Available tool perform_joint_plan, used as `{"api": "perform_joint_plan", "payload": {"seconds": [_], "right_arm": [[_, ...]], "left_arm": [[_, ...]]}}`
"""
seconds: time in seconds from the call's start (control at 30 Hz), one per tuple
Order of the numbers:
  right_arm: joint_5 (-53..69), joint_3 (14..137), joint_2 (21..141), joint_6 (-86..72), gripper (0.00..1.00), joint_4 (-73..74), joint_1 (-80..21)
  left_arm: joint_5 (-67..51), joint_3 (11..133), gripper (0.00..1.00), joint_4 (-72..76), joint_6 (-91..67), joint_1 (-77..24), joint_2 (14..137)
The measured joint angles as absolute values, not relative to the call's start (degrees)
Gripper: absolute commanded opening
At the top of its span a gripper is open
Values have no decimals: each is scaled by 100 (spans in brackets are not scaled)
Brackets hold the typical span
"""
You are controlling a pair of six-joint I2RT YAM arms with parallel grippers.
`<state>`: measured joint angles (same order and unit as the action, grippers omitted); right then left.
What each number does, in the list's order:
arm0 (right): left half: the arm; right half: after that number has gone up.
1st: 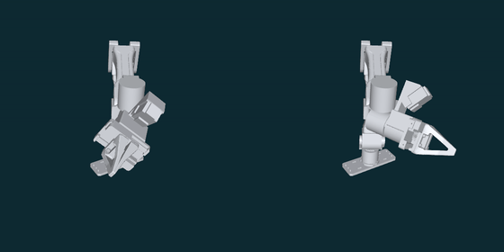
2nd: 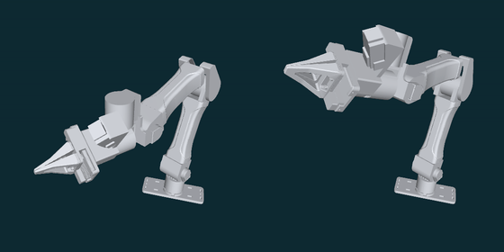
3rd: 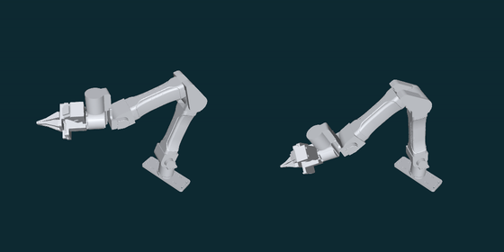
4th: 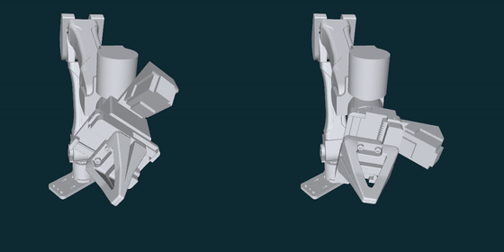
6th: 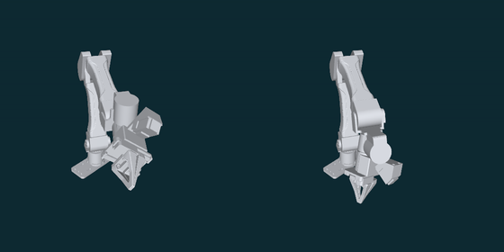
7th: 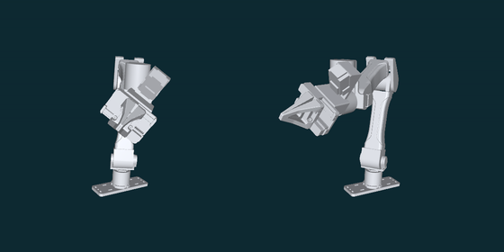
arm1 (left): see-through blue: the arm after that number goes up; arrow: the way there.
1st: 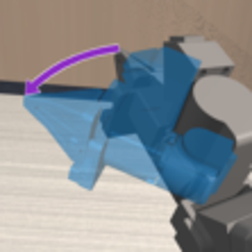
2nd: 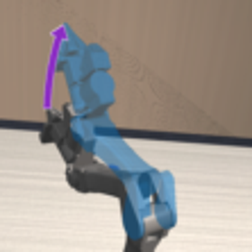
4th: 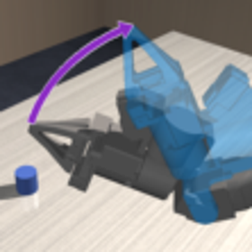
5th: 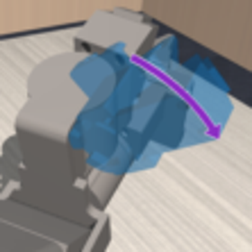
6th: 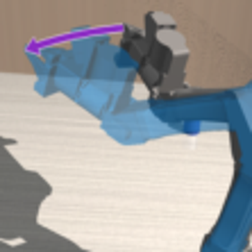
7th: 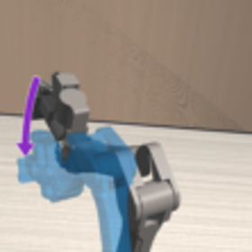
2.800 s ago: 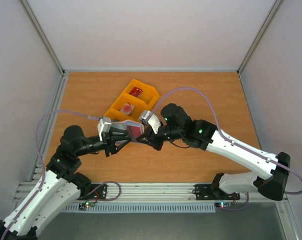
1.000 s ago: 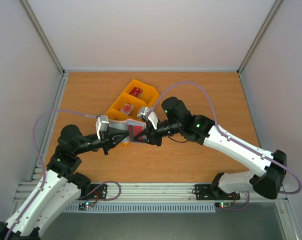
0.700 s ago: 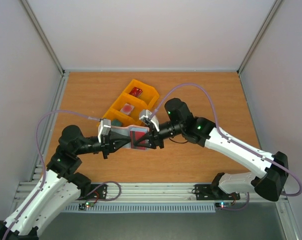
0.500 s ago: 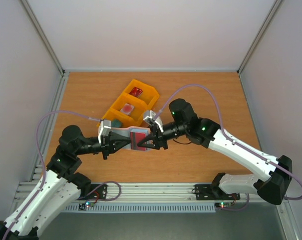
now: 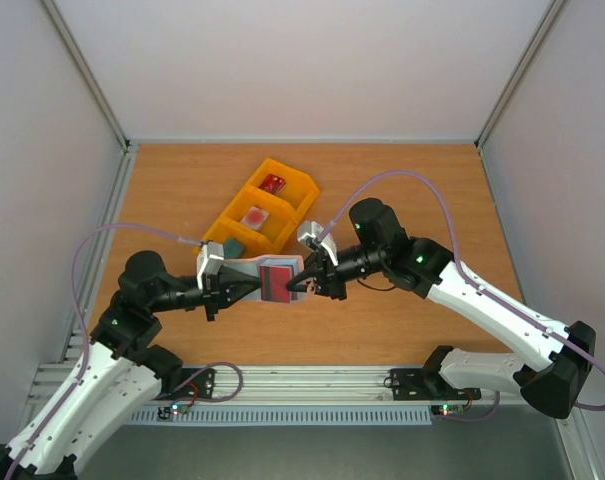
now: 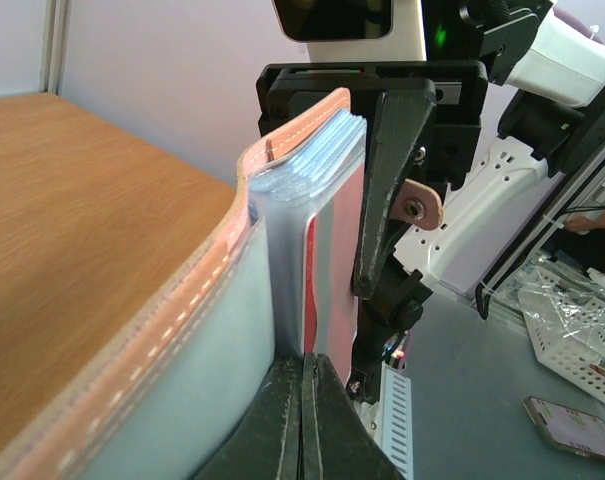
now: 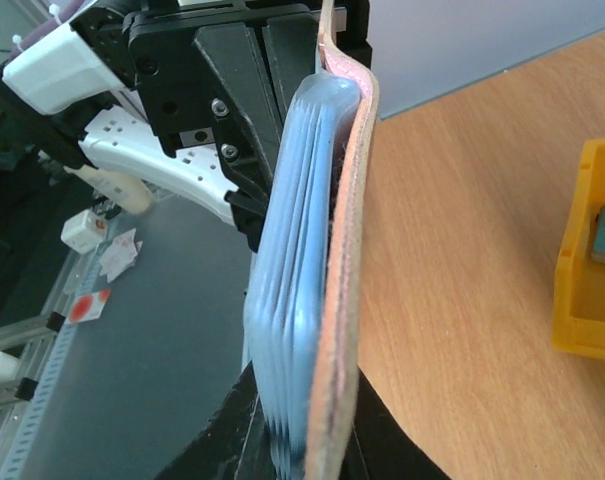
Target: Take the credit cards out of the card holder
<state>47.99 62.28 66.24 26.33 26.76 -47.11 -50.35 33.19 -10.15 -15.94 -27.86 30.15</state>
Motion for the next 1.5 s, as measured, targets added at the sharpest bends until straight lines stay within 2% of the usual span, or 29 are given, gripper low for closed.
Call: {"api": "perform_joint_plan", "payload": {"seconds": [0.1,0.37,0.67,0.7,0.8,0.87,1.07,1.1,1.13,1.27,1.4,1.5], "right_arm": [[4783,6228,6624,2672,5,2681,-4694],[4779,6228,6536,2735,15,2917,-4619],[4936,6228,6523,2727,11,2982,-4600],[4965,6228,6523,2724,11,2961,-4600],[5094,6250,6571,2707,11,2888,-4600],[5155,6318,6709,2689,11,2851,-4604],[5151,6442,7024,2685,11,2770,-4648],[5148,6449,7030,2685,12,2757,-4661],[5148,6462,7039,2685,11,2753,-4676],[5212,6504,7074,2687,12,2740,-4733],[5330,6514,7054,2735,15,2749,-4740],[5349,6514,7006,2794,22,2779,-4742]], "left_arm": [[-5024,3350,0,-1085,-1557,-2781,2998],[-4971,3406,0,-1192,-1424,-2727,2985],[-5194,3406,1,-1164,-1372,-2707,2989],[-5275,3406,4,-1151,-1347,-2707,2993],[-5354,3406,26,-1129,-1295,-2707,3011],[-5352,3406,34,-1090,-1271,-2711,3061],[-5349,3406,38,-987,-1326,-2714,3155],[-5349,3406,37,-985,-1323,-2714,3155],[-5349,3406,32,-982,-1323,-2714,3155],[-5354,3406,3,-965,-1319,-2711,3155],[-5478,3406,0,-895,-1385,-2705,3146],[-5570,3406,0,-849,-1452,-2707,3144]]}}
